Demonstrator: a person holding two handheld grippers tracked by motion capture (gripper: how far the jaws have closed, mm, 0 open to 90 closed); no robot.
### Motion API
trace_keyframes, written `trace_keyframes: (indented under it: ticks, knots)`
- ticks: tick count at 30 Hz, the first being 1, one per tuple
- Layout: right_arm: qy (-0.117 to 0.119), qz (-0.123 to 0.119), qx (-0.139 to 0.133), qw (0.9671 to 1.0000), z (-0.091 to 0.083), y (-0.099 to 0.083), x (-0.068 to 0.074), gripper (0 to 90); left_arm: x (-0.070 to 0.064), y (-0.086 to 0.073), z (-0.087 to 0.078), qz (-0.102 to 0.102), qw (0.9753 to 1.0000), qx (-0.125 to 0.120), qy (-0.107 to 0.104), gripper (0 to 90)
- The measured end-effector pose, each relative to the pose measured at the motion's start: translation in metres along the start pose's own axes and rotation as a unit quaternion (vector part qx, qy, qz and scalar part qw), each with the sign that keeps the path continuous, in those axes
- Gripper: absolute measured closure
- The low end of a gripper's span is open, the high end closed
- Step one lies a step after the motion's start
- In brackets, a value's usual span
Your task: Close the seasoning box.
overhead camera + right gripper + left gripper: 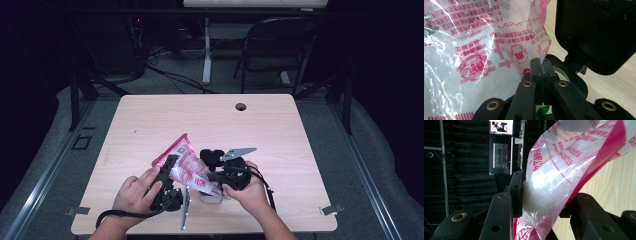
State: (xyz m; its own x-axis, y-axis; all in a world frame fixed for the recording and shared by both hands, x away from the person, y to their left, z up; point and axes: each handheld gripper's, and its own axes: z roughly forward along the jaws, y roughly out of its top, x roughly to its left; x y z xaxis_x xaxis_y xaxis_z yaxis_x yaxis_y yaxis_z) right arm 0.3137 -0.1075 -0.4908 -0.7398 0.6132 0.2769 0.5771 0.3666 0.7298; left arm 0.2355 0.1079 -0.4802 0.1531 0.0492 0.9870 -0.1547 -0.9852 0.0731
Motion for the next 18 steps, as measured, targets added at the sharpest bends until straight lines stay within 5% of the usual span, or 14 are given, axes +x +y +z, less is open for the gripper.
trace_keyframes:
  ticks: [18]
  knots:
    - [-0.001,0.001,0.0,1.0,-0.0006,0.0001,0.0003,90.0,0.0008,0.0011,-0.0004,0.002,1.0,0.0,0.002,64.9]
